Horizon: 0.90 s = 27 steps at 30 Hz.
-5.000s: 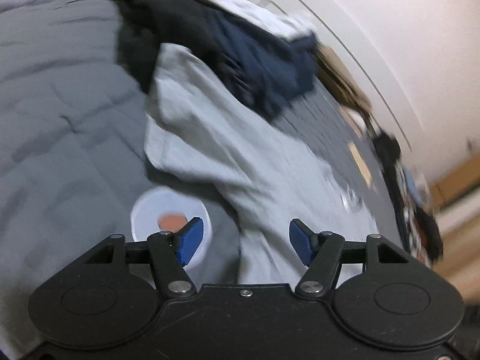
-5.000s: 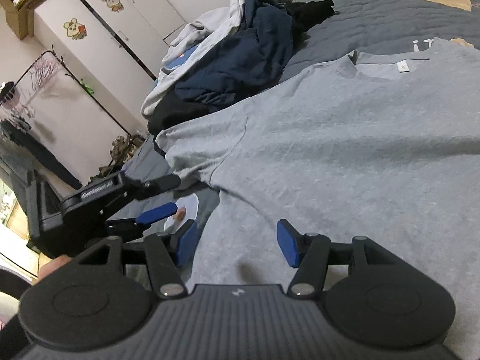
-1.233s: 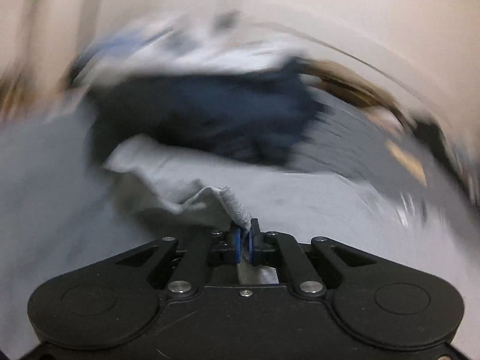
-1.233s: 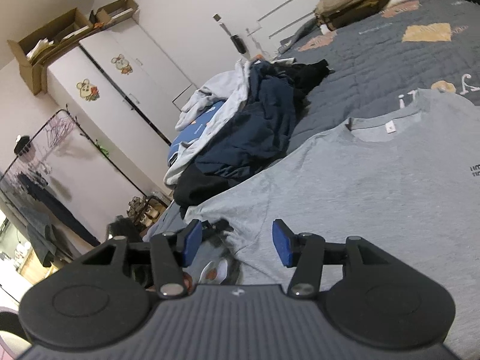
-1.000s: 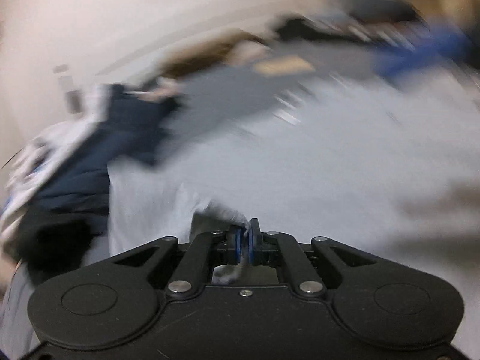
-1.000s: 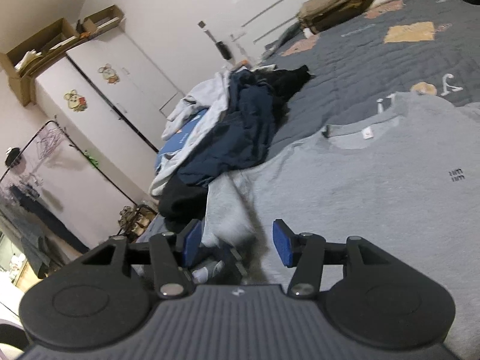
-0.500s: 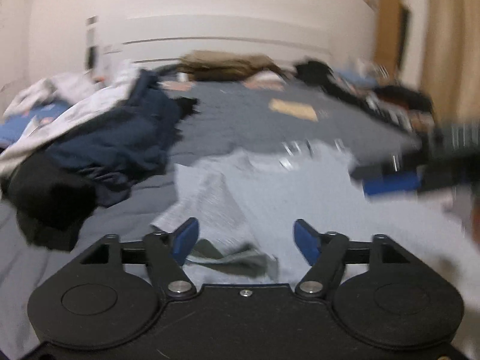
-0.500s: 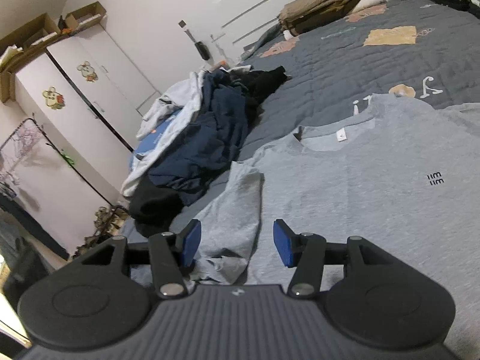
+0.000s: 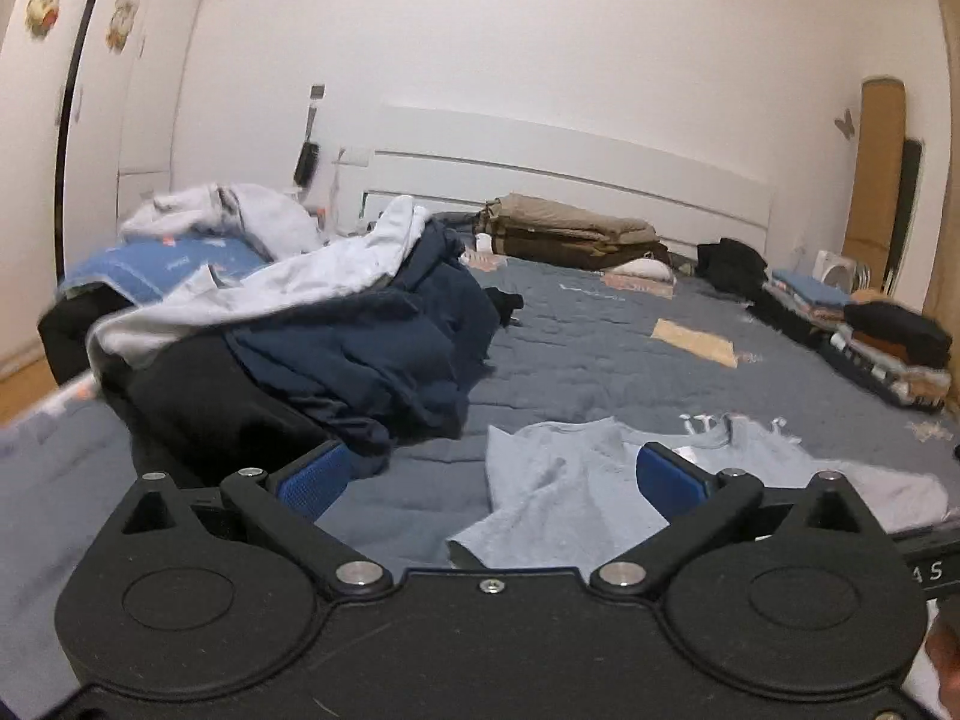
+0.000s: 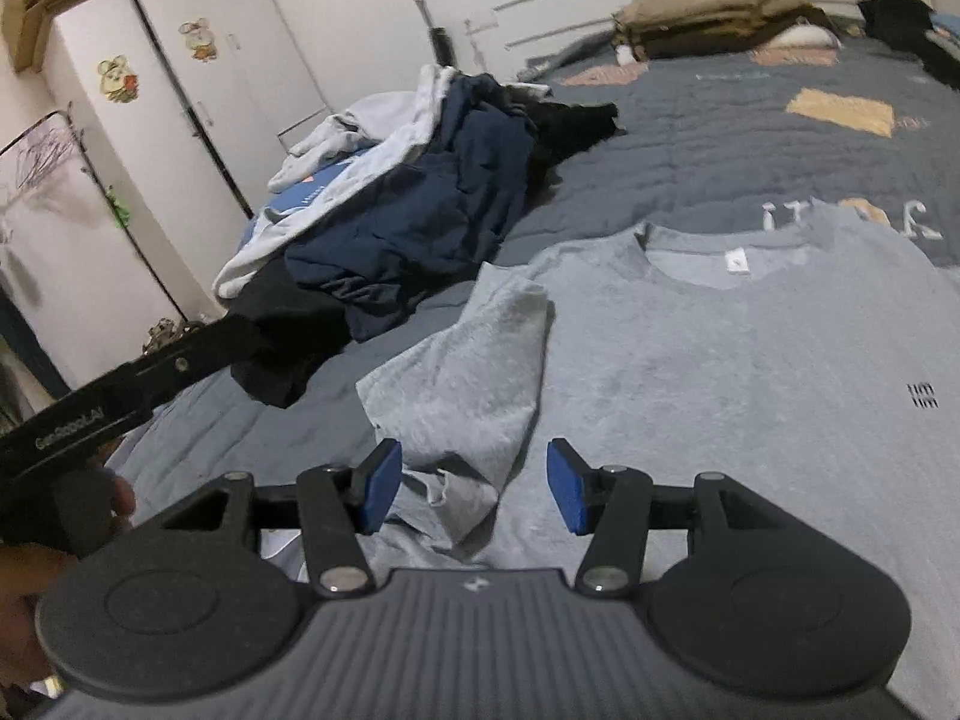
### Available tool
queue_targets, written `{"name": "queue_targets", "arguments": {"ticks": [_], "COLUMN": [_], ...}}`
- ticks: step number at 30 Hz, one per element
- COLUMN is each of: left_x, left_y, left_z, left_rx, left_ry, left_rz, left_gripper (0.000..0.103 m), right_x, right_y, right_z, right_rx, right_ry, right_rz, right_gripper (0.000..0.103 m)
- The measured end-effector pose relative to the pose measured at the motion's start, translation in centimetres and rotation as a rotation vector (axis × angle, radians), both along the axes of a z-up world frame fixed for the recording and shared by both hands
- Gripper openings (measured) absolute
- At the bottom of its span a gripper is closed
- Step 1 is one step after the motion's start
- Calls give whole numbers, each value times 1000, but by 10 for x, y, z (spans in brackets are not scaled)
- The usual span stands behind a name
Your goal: Fold clothes
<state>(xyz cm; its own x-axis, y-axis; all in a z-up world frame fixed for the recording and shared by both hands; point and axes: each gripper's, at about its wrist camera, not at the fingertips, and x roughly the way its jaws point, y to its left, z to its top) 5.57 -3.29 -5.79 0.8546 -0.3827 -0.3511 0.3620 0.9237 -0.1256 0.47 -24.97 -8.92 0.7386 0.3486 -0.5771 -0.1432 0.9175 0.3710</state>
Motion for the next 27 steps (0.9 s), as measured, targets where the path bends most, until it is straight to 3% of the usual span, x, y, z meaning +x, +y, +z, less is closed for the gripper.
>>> {"name": "queue_targets", "arguments": {"ticks": [6,12,15,19,25,27], "left_x": [8,11,16,27,23,21], "left_y": [11,21,27,24,19,17], "left_z": [4,4,3,6,2,1], "left_rx": [-64,-97,-142,-93,-46,-32], "left_ry": [70,36,68,178,154,153], "left_rz": [34,55,35,42,39,32], "left_gripper": [103,103,103,103,103,97], "right_x": [5,9,13,20,25,26], "right_y": [22,25,25,24,26,28], "right_z": [-2,-3,-1,-4,-17,-21], "right_rx": [-93,-45,-64,-53,-94,-112], "right_ry": [-40,-74,-79,-55,0,6], "right_rz": [79,124,127,155,142,144], "right_gripper": [68,80,81,81,81,81]}}
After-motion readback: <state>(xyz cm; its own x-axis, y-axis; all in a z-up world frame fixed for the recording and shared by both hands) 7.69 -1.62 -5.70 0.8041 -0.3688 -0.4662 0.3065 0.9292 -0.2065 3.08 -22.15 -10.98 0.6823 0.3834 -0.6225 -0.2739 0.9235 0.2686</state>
